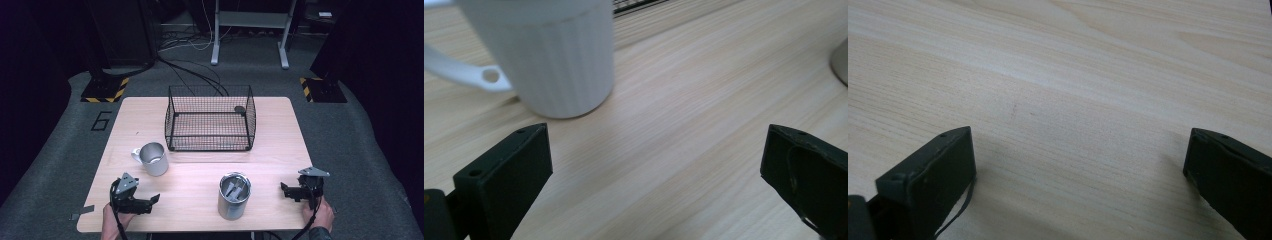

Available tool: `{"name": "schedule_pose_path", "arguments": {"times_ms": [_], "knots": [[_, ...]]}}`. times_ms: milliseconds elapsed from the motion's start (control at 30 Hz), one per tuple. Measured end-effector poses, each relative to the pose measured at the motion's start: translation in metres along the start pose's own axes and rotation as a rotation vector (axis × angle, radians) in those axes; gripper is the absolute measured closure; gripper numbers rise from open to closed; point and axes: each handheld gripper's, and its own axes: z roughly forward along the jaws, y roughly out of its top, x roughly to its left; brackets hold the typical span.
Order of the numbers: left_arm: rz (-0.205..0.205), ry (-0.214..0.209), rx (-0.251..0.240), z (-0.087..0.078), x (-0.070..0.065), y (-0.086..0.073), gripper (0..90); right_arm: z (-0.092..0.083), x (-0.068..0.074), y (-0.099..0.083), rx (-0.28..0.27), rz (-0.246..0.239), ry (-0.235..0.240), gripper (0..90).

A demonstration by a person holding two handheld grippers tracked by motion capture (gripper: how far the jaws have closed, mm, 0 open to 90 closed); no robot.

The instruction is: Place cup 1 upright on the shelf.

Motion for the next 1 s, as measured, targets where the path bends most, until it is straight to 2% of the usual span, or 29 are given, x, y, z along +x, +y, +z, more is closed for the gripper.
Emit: {"name": "schedule_pose_path", "arguments": {"times_ms": [500,733,1000], "knots": [[0.089,-0.118,-0.023,0.006,-0.035,0.026,0.0,0.0,0.0,0.0,0.0,0.0,0.0,0.0],[0.17,-0.17,-0.013,0.014,-0.053,0.044,0.0,0.0,0.0,0.0,0.0,0.0,0.0,0.0],[0.212,-0.241,-0.009,0.023,-0.075,0.061,0.0,0.0,0.0,0.0,0.0,-0.003,0.003,0.0]]}}
